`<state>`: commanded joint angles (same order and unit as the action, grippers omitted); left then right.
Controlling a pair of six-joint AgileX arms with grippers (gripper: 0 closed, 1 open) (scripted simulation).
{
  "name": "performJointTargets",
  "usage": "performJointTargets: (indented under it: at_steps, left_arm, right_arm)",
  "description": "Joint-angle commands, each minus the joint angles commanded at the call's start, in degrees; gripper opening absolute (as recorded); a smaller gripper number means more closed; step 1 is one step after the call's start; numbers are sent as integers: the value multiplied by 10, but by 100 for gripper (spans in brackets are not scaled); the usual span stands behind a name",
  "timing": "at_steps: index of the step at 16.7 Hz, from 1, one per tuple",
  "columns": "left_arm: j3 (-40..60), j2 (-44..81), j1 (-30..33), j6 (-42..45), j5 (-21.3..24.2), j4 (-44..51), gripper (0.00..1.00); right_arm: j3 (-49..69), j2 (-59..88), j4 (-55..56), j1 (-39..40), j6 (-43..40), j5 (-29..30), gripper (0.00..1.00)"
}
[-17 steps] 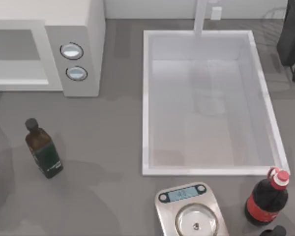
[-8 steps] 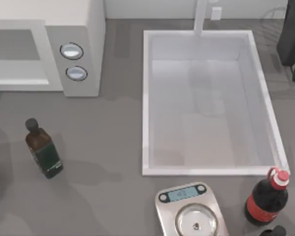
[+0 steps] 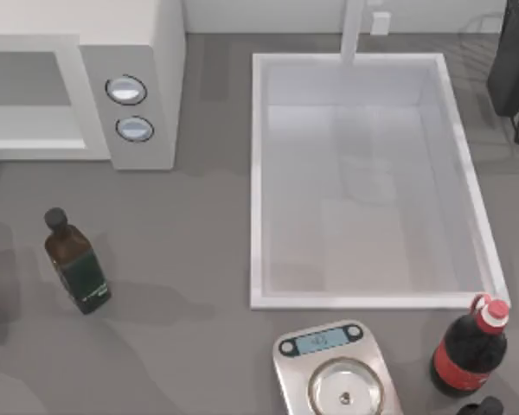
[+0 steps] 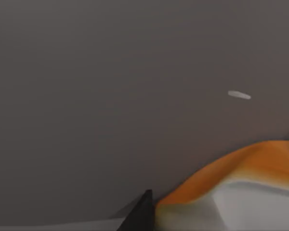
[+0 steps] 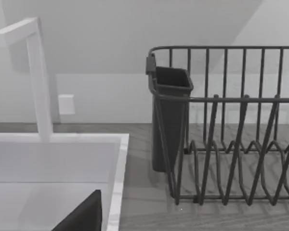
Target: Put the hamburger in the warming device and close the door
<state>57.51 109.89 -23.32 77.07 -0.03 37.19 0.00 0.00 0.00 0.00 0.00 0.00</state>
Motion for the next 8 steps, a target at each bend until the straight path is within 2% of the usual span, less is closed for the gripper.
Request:
performJointTargets:
  at_steps: [2, 8]
  left_arm:
    - [0, 0, 0, 0, 0, 0, 100]
    - [0, 0, 0, 0, 0, 0, 55]
  right_arm:
    - [0, 0, 0, 0, 0, 0, 100]
    - [0, 0, 0, 0, 0, 0, 100]
